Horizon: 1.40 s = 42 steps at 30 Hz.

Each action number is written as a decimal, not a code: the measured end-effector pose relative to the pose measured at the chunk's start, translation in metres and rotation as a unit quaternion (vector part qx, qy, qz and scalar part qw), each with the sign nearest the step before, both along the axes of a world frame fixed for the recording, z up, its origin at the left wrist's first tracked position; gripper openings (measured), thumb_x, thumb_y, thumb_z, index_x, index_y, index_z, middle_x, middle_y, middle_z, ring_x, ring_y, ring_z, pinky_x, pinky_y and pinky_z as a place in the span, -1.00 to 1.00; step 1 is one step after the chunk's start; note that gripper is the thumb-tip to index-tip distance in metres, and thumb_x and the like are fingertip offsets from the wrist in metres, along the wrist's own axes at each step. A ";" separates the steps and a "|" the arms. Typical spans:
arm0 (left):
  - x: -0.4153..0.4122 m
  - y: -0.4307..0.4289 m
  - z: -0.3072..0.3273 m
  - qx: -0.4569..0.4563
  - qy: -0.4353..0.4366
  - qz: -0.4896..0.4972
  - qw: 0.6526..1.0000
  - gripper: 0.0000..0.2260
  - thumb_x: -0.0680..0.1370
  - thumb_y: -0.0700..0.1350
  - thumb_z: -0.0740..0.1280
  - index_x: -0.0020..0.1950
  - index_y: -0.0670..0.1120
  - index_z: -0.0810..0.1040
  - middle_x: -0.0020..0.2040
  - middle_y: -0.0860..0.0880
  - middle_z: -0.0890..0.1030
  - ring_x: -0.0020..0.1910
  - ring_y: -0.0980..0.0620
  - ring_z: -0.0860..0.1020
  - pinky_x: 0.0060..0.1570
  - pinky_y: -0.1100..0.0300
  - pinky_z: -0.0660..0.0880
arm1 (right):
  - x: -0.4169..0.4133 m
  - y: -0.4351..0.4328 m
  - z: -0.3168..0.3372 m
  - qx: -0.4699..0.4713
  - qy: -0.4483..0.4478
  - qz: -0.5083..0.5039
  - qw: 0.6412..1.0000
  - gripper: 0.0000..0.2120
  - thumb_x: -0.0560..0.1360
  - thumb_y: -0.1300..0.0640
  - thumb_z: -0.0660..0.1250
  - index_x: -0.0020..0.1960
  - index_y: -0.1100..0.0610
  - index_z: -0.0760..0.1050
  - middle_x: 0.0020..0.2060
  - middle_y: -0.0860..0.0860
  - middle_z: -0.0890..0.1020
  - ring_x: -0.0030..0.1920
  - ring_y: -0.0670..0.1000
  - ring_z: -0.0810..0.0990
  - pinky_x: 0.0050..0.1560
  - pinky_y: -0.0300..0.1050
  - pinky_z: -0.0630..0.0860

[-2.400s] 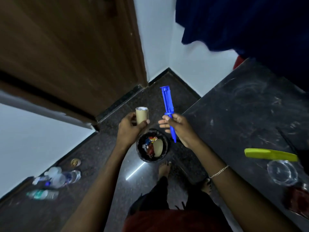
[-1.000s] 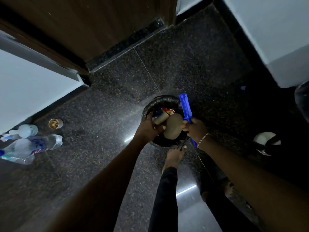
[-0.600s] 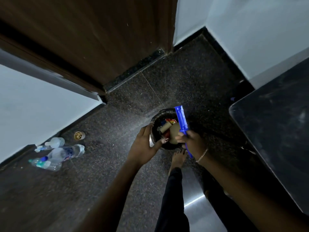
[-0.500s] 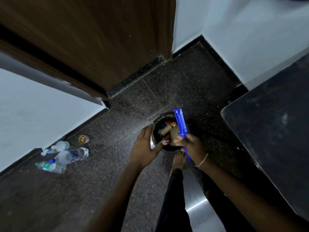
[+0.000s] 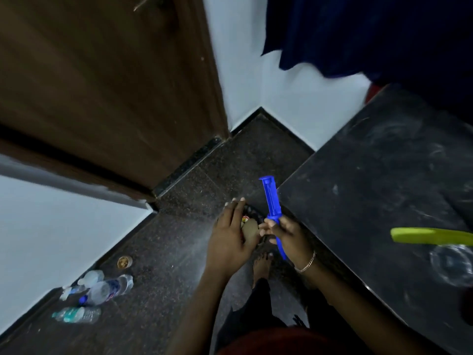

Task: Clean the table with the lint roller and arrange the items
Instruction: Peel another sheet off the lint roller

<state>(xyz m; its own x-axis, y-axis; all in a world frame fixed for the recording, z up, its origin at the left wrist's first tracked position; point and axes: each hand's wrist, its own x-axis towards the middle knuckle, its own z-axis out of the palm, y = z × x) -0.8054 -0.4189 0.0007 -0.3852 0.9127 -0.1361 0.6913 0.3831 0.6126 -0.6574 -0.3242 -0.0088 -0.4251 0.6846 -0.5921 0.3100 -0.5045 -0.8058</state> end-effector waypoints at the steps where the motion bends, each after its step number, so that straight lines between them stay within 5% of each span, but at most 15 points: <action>1: 0.007 0.008 0.006 0.005 0.004 -0.016 1.000 -0.23 0.57 0.32 0.28 0.67 0.01 0.15 0.66 -0.05 0.22 0.64 -0.04 0.20 0.52 -0.08 0.34 | 0.009 0.005 0.010 0.010 0.002 -0.013 1.000 -0.86 0.61 0.15 0.23 0.07 0.12 0.55 -0.04 0.07 0.71 -0.04 -0.02 0.70 -0.13 -0.15 0.55; 10: 0.071 0.100 0.051 0.060 0.067 -0.187 0.978 -0.25 0.61 0.35 0.21 0.69 0.04 0.08 0.69 0.00 0.12 0.69 -0.01 0.04 0.55 -0.14 0.25 | 0.105 0.044 0.060 0.086 0.013 -0.153 0.984 -0.88 0.61 0.20 0.23 0.03 0.09 0.55 -0.07 0.00 0.71 -0.08 -0.08 0.71 -0.19 -0.20 0.56; 16: 0.149 0.166 0.076 0.102 0.105 -0.304 0.941 -0.25 0.61 0.37 0.16 0.70 0.07 0.02 0.71 0.03 0.00 0.70 -0.01 -0.08 0.61 -0.15 0.12 | 0.193 0.061 0.078 0.150 -0.017 -0.238 0.959 -0.84 0.62 0.16 0.22 0.13 0.17 0.52 -0.05 0.04 0.71 -0.05 -0.02 0.71 -0.10 0.05 0.60; 23: 0.259 0.216 0.083 0.120 0.114 -0.430 0.888 -0.25 0.63 0.39 0.09 0.70 0.09 -0.08 0.71 0.06 -0.14 0.69 0.00 -0.17 0.63 -0.18 0.05 | 0.304 0.070 0.087 0.194 -0.047 -0.371 0.907 -0.80 0.57 0.11 0.31 0.08 0.23 0.56 -0.11 0.11 0.71 -0.19 -0.09 0.67 -0.21 -0.11 0.55; 26: 0.309 0.223 0.082 0.111 0.099 -0.472 0.869 -0.26 0.63 0.40 0.07 0.70 0.10 -0.10 0.71 0.06 -0.17 0.69 0.01 -0.19 0.63 -0.20 0.03 | 0.352 0.066 0.080 0.206 -0.072 -0.407 0.887 -0.67 0.50 -0.11 0.31 0.04 0.13 0.60 -0.10 0.09 0.72 -0.09 0.02 0.67 -0.02 0.15 0.59; 28: 0.342 0.226 0.081 0.111 0.094 -0.494 0.857 -0.26 0.64 0.39 0.08 0.69 0.11 -0.10 0.71 0.07 -0.18 0.69 0.01 -0.19 0.63 -0.19 0.03 | 0.379 0.062 0.080 0.219 -0.082 -0.430 0.872 -0.76 0.53 -0.02 0.32 0.03 0.13 0.61 -0.09 0.10 0.72 -0.04 0.04 0.67 0.06 0.13 0.57; 34: 0.441 0.231 0.078 0.135 0.073 -0.560 0.814 -0.25 0.63 0.36 0.12 0.70 0.02 0.00 0.72 -0.01 -0.04 0.70 -0.03 -0.09 0.63 -0.14 0.09 | 0.462 0.047 0.073 0.200 -0.093 -0.509 0.832 -0.75 0.51 -0.06 0.34 0.02 0.12 0.59 -0.10 0.14 0.70 -0.02 0.18 0.68 0.10 0.22 0.57; 39: 0.501 0.228 0.069 0.155 0.033 -0.570 0.806 -0.35 0.64 0.19 0.23 0.65 -0.10 0.21 0.65 -0.14 0.24 0.65 -0.10 0.18 0.56 -0.06 0.28 | 0.510 0.034 0.076 0.186 -0.109 -0.538 0.815 -0.89 0.58 0.22 0.29 0.03 0.20 0.58 -0.13 0.19 0.70 -0.14 0.08 0.66 -0.02 0.09 0.58; 42: 0.546 0.220 0.059 0.128 0.001 -0.565 0.815 -0.36 0.62 0.08 0.26 0.64 -0.15 0.22 0.61 -0.16 0.31 0.60 -0.12 0.28 0.50 -0.03 0.38 | 0.546 0.019 0.063 0.168 -0.118 -0.554 0.807 -0.90 0.57 0.23 0.32 0.03 0.18 0.60 -0.14 0.12 0.70 -0.16 -0.05 0.68 -0.05 -0.03 0.60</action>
